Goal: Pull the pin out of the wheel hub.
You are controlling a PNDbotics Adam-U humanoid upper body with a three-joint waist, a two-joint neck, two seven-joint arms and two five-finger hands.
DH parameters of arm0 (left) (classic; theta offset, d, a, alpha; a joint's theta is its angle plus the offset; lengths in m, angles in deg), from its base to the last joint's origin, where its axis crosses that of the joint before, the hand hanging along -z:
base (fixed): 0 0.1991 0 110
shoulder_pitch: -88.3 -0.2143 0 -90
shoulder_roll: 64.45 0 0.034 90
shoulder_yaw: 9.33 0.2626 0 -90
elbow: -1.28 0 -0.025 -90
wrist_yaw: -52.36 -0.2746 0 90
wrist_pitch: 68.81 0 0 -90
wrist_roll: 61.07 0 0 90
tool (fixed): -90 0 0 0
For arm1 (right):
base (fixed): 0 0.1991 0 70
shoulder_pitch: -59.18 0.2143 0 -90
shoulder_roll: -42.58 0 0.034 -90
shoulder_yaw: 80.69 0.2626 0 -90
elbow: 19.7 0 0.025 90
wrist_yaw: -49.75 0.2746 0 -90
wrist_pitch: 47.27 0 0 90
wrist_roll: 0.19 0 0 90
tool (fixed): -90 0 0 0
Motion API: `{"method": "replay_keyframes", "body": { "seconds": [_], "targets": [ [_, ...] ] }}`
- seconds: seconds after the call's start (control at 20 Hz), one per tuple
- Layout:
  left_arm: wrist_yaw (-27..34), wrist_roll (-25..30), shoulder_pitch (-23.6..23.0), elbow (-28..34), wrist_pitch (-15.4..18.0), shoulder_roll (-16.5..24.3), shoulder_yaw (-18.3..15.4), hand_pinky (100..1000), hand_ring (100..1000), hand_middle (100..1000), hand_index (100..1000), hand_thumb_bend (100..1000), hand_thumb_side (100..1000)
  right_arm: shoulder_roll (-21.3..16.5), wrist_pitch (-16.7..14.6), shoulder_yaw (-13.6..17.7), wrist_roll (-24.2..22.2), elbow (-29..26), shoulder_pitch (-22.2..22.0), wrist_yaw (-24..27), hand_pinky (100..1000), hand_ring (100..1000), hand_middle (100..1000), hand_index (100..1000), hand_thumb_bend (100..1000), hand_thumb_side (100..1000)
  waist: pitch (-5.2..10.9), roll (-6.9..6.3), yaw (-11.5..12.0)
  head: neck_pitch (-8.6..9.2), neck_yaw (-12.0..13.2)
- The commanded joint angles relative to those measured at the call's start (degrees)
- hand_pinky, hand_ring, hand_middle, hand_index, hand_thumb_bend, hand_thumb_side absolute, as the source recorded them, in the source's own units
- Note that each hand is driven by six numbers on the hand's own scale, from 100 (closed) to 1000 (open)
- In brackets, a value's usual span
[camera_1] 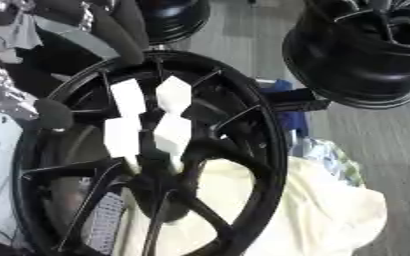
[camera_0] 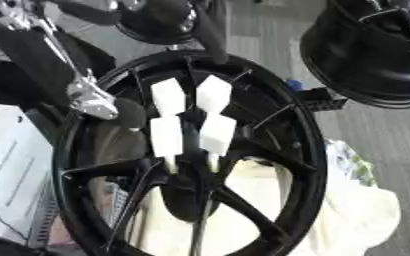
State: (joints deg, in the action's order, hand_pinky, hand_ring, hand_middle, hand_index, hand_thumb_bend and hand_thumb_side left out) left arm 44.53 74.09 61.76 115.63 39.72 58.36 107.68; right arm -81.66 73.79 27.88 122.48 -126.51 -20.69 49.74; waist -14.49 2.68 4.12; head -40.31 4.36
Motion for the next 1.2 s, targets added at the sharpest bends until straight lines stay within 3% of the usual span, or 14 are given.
{"method": "replay_keyframes", "body": {
  "seconds": [0.05, 0.75, 1.2],
  "targets": [
    [-2.73, 6.80, 0.76, 0.25, 7.13, 0.47, 0.04, 842, 838, 757, 849, 525, 184, -2.09, 18.98, 0.65, 19.30, -0.06, 0.68, 0.61, 840, 655, 796, 895, 100, 343, 0.58, 0.17, -0.33, 0.91, 0.29],
    [-9.30, 6.81, -2.55, -0.56, 4.59, 0.76, -0.41, 826, 794, 708, 831, 494, 179, -0.93, 18.54, 1.26, 19.30, 0.67, 1.10, 2.10, 840, 648, 795, 895, 100, 362, -1.19, 0.80, -1.21, 2.13, 1.58],
    [-13.45, 6.20, -2.72, -4.22, 5.79, -0.17, -1.37, 822, 799, 718, 812, 540, 184, -0.28, 17.97, 1.56, 19.30, 1.25, 1.45, 3.03, 839, 641, 792, 894, 100, 376, -2.11, 0.93, -1.64, 2.80, 1.97]
  ]
}}
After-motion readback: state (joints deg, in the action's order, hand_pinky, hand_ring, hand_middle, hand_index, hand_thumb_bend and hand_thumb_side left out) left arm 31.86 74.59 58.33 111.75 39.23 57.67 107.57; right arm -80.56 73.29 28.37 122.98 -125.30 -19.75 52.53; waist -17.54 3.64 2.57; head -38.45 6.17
